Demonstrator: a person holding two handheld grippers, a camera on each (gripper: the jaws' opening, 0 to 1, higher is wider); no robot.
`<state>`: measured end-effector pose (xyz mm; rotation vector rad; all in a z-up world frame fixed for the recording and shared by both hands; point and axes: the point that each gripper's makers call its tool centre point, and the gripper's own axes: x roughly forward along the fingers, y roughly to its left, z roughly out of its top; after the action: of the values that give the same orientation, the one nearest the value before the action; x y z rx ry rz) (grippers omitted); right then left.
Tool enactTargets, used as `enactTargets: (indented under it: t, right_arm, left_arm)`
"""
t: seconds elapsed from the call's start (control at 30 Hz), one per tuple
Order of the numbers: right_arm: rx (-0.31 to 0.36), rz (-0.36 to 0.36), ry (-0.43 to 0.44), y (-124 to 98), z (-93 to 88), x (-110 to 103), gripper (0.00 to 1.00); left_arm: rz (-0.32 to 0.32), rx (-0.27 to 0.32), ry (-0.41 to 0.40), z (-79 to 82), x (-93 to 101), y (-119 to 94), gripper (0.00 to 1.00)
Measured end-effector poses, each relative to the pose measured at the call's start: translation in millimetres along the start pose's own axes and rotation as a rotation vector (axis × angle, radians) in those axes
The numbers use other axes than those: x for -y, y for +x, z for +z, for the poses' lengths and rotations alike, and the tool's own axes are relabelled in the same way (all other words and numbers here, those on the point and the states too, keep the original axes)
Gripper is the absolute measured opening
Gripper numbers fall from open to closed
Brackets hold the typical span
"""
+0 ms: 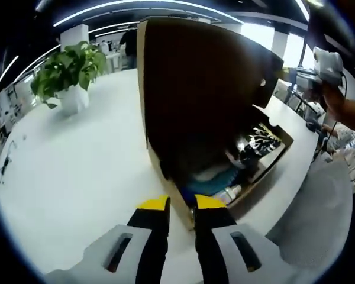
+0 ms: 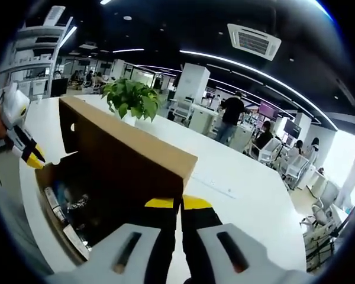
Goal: Operate the shoe box by opening the lid, removing the specified soft item, and placing it in the target area until the item is outside and the box remains undamaged.
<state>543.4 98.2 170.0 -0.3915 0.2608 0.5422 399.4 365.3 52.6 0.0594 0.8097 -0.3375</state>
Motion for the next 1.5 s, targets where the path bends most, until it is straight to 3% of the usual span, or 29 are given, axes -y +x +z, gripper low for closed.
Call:
enactTargets:
  t: [0.17,0.53,1.0,1.5]
  right_arm:
    - [0.001,0.001,-0.004,4,1.6,2,0.00]
    - [-0.002,0.003,-0.016,19,6.5,9,0.00]
    - [-0.032,0.030,-0.045,68,10.0,25,0.00]
    - [-0.143,0.067,0.055,117,-9.5,33,0.00]
  left_arm:
    - [-0.015,-0.060,0.015,-11.1,5.4,5,0.08]
    - [-0.008,-0.063,0.015,-12.7,5.1,5,0.07]
    - [-0.010,-0.062,0.009,-13.5,5.3,5,0.06]
    - [-0.002,-0.049,-0.021,-13.8,4.9,5,0.06]
